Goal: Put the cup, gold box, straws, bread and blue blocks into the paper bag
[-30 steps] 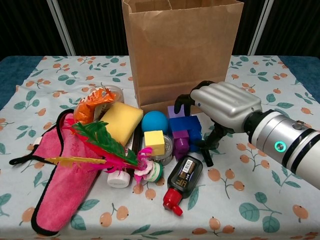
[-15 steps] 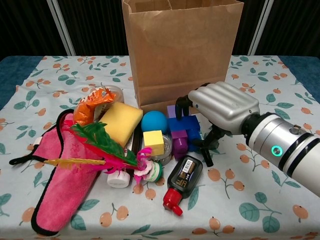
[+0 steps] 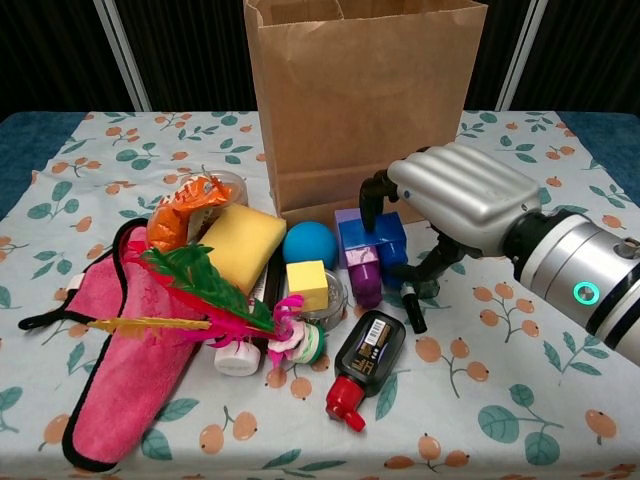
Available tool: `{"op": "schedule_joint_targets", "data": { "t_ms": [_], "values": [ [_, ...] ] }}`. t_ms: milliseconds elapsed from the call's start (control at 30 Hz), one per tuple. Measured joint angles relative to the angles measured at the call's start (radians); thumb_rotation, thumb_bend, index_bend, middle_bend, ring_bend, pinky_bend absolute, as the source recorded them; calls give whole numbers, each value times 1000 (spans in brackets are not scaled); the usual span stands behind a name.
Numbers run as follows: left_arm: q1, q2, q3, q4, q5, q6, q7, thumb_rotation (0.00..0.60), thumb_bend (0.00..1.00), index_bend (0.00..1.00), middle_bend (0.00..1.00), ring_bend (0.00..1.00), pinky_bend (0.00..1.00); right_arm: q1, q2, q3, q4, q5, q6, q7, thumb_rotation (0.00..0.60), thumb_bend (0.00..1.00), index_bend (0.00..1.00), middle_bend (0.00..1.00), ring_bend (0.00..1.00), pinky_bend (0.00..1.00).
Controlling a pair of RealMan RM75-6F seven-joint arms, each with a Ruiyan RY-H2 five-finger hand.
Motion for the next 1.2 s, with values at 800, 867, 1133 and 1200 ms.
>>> {"op": "schedule_joint_targets", "data": {
  "t_ms": [800, 867, 1133, 1200],
  "values": [
    [-2, -1, 7, -4, 10, -8, 18, 600, 173, 294, 313, 214, 261, 44, 286, 247, -682, -126, 120, -231, 600, 218, 445, 462, 310, 236],
    [-3, 0, 7, -5, 11, -8, 17, 600, 173, 294, 313, 214, 261, 62, 301, 296, -724, -110, 123, -278, 600, 218, 445, 462, 310, 237],
    [-2, 2, 5, -9, 12, -1, 13, 600, 173, 294, 313, 215, 261, 150, 349, 482, -731, 25, 146, -425, 600, 222, 445, 462, 310, 237],
    [-2, 2, 5, -9, 13, 0, 14, 600, 173, 294, 313, 215, 261, 162, 359, 498, -692, 47, 152, -431, 600, 227, 445, 462, 310, 237]
  ]
}}
